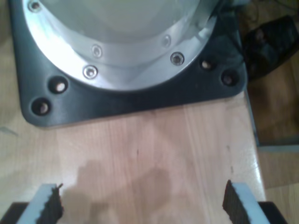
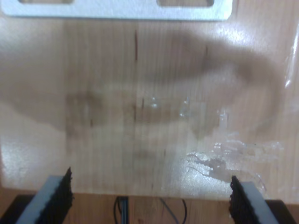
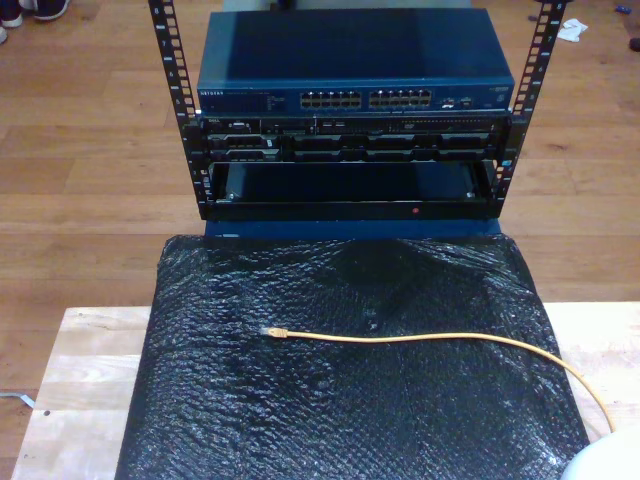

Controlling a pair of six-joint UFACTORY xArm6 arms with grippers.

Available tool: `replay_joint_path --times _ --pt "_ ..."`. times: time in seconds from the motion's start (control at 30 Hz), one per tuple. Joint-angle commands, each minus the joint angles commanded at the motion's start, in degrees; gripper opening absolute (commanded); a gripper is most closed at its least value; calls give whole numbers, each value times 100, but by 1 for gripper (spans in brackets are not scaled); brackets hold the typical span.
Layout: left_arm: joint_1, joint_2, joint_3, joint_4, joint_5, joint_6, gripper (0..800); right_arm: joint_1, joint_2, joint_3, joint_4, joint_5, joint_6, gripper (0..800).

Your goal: Grab the cable and plug it in

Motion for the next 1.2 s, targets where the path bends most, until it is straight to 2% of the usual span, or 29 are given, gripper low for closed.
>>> replay_joint_path --times 0.23,0.43,0.73,0.87,1.03,1.2 --pt "-9 -35 -369 0 580 -18 800 9 -62 -343 26 440 35 800" --pt "-18 -62 -862 0 1099 -97 800 26 -79 -897 132 1002 325 800" --pt "-97 -62 -1363 -264 1512 -369 800 167 97 -1565 545 1292 932 800" --pt "-457 -44 -1714 -519 1952 -598 800 457 308 -1899 677 1407 1407 800" --pt "-1152 -35 -2101 -589 2488 -1407 800 985 862 -2593 712 1741 2312 800" --pt "-1873 -44 -2251 -862 2576 -2198 800 1547 1433 -3262 774 1996 3314 800"
